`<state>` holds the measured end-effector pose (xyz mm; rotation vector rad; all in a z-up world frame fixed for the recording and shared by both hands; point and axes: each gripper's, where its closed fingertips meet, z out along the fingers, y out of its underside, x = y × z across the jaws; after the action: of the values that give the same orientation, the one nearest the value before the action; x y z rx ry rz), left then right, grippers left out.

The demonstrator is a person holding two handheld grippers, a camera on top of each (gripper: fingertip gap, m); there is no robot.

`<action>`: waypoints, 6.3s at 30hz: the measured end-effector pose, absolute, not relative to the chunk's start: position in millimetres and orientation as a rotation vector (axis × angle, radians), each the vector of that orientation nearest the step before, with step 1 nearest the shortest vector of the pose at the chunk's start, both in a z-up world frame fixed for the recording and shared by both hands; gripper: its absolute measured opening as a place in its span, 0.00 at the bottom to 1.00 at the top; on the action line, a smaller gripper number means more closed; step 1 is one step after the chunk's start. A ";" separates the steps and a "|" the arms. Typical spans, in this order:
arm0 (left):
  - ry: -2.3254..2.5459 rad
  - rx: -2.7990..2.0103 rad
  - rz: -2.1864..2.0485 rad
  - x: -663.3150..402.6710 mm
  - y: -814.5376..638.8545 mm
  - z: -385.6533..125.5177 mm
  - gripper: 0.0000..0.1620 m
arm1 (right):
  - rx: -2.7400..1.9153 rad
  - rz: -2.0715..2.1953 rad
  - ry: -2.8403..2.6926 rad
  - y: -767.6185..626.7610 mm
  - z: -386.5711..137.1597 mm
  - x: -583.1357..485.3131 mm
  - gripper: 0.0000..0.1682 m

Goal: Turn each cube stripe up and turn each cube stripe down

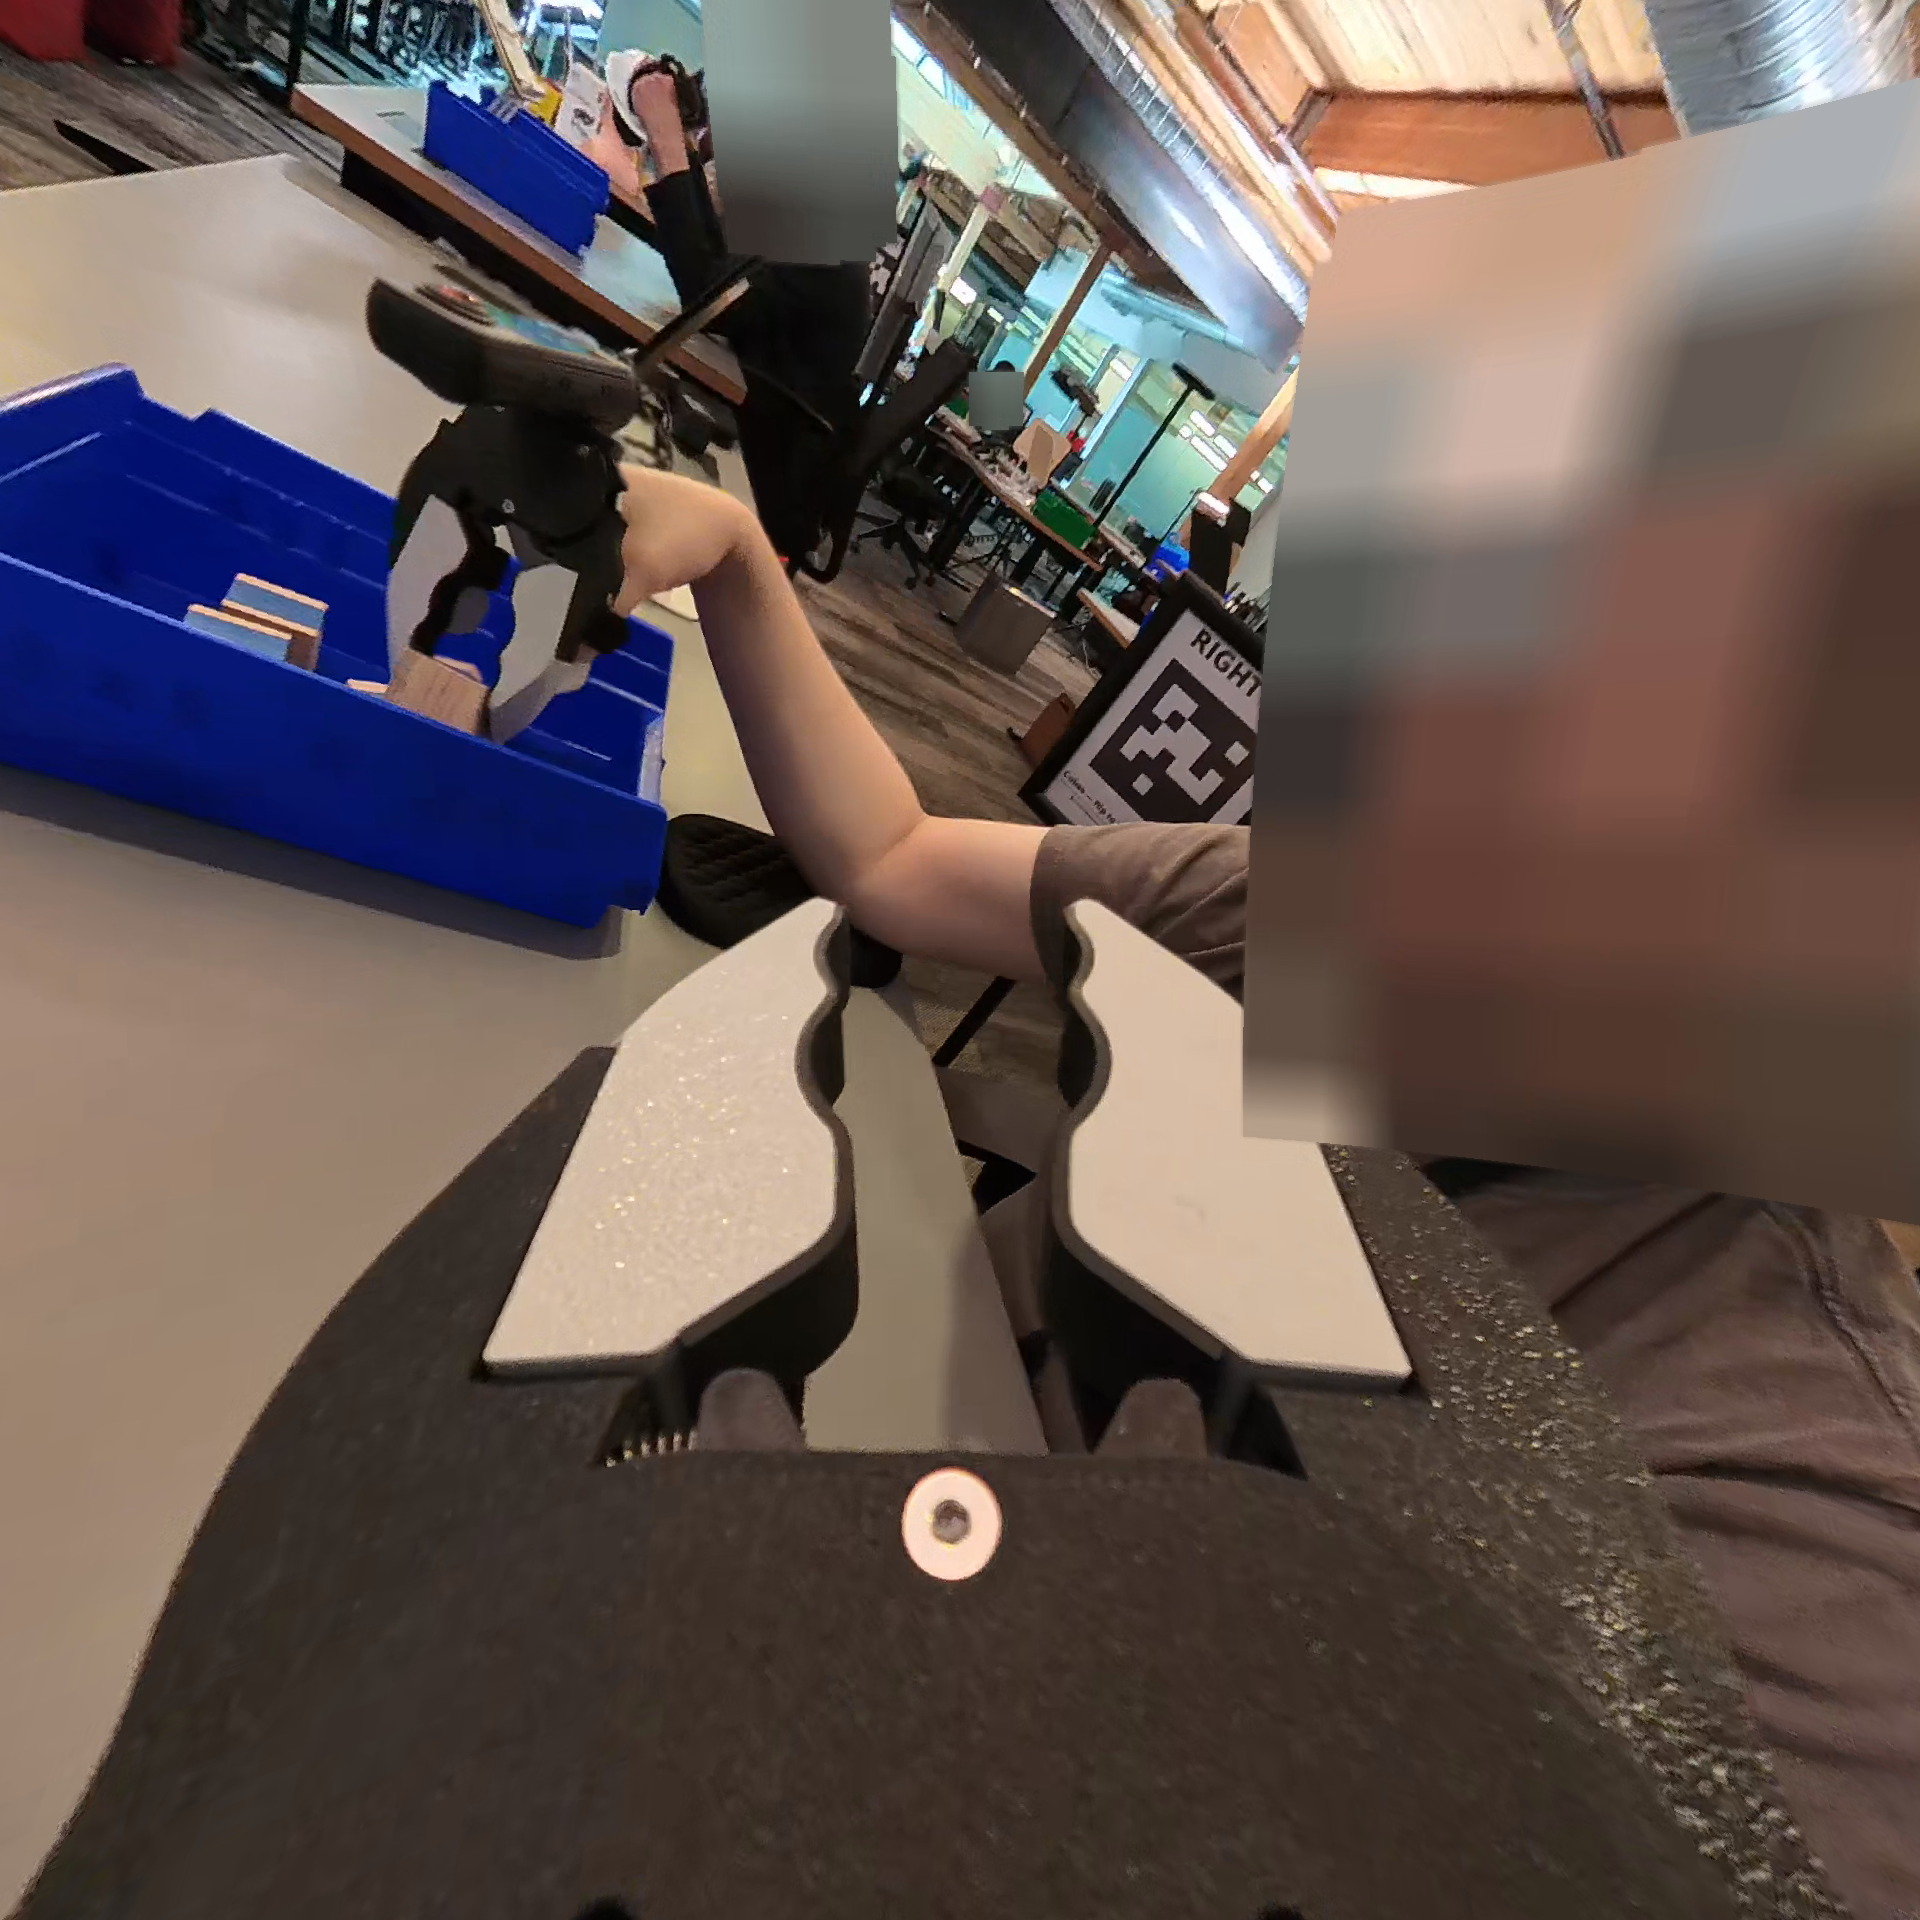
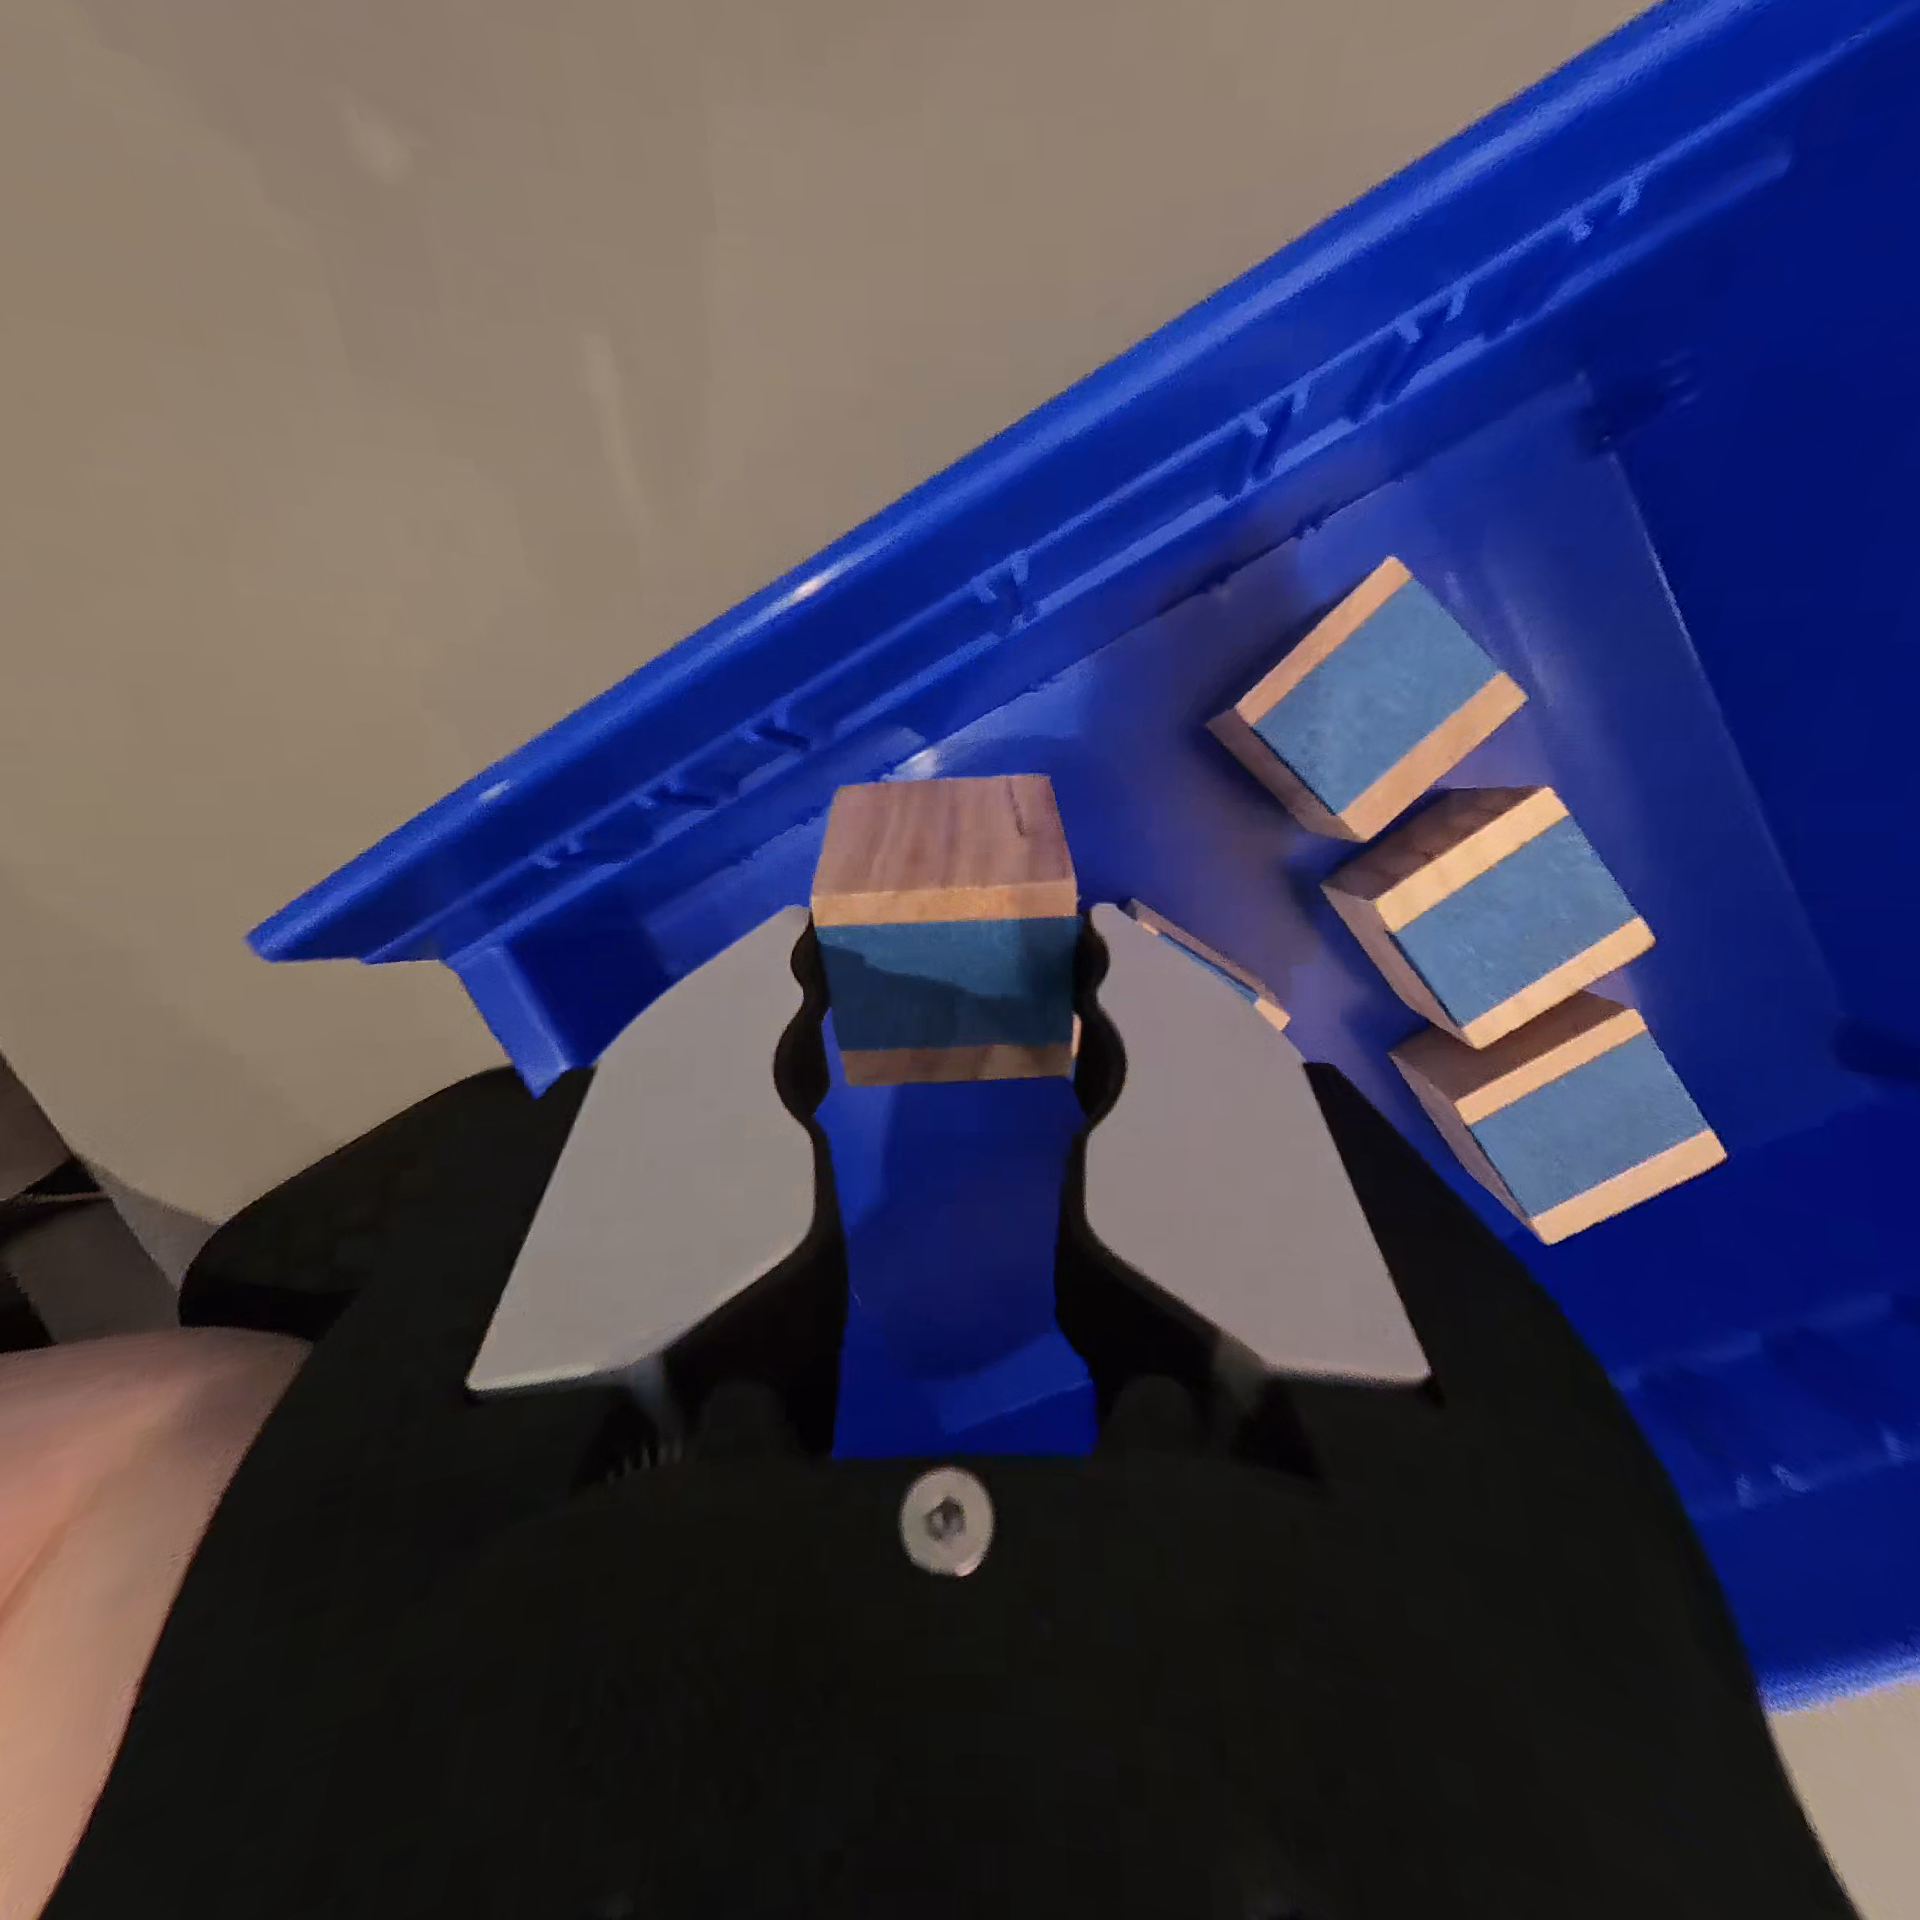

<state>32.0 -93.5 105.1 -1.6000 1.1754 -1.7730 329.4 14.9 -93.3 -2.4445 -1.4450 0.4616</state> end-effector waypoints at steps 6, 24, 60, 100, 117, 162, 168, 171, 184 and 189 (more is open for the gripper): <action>1.196 -1.612 -1.676 28.9 -91.2 102.9 0.23 | -2.562 0.295 -1.552 18.5 -126.9 326.2 0.28; 1.078 -1.501 -1.395 -26.8 -83.3 142.8 0.23 | -2.258 0.327 -1.183 45.6 -41.2 342.2 0.31; -0.069 -2.929 0.055 -315.3 18.3 -117.9 0.14 | -2.929 0.198 -0.183 59.3 -132.4 477.5 0.05; 0.851 -2.888 -0.269 -35.2 -1.0 -121.0 0.33 | -3.051 0.256 -0.580 54.2 -146.4 351.6 0.06; 0.667 -2.472 -0.517 -100.2 0.7 8.1 0.23 | -3.082 0.273 -0.566 57.7 -144.7 398.7 0.05; 0.369 -1.560 -0.572 -190.5 -95.5 194.0 0.22 | -2.737 0.346 -1.634 80.4 -27.8 -183.2 0.05; 0.420 -1.587 -0.607 -183.8 -92.1 187.4 0.22 | -2.818 0.328 -1.566 83.2 -93.6 -216.4 0.04; 0.455 -1.604 -0.614 -179.7 -94.3 183.4 0.22 | -2.851 0.321 -1.524 82.3 -115.8 -220.7 0.04; 0.471 -1.655 -0.624 -181.6 -92.6 173.3 0.23 | -2.257 0.361 -1.272 122.4 -32.8 -217.0 0.19; 0.387 -1.687 -0.520 -195.0 -77.0 169.6 0.23 | -2.034 -0.125 -0.947 136.6 44.8 -42.5 0.35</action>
<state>-195.0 -77.0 169.6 -1.6867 0.3874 -0.5197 -42.5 136.6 44.8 -2.0337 -0.9467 -0.1248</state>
